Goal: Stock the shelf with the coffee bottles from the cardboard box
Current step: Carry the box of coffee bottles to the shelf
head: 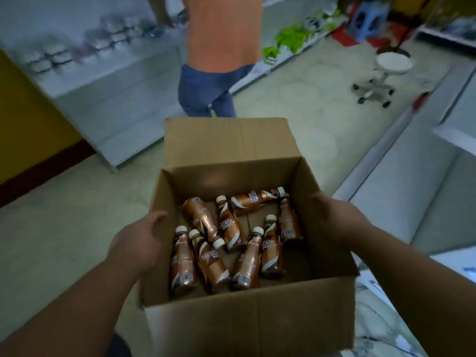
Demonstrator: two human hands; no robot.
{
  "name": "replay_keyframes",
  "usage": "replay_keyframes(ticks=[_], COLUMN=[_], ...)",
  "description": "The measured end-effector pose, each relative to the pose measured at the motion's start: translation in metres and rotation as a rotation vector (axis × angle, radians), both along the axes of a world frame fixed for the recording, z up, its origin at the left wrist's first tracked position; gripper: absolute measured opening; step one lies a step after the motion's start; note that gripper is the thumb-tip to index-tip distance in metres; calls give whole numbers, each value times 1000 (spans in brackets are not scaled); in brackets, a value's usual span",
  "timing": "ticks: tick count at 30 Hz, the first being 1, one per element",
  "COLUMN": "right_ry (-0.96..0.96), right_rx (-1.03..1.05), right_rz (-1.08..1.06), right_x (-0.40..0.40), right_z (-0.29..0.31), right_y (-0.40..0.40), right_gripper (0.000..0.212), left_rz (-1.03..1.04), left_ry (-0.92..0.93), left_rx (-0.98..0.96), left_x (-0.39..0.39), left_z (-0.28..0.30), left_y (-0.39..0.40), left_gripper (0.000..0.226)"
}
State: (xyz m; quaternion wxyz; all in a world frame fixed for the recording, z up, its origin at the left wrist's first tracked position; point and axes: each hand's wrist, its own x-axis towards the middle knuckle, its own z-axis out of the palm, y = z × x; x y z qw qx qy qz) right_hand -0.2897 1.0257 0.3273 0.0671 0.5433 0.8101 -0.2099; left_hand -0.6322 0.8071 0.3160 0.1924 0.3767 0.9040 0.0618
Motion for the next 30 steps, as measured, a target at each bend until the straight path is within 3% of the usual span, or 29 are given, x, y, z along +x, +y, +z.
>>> replay_keyframes(ticks=[15, 30], right_ry=[101, -22], right_rx=[22, -2], right_rz=[-430, -708], right_x=[38, 41], right_z=[-2, -3], right_y=[224, 505], right_gripper=[65, 60], left_rz=[-478, -766], left_ry=[-29, -52], left_rx=[16, -1], left_x=[-23, -12], left_z=[23, 12], left_y=[406, 806], left_gripper=[62, 63])
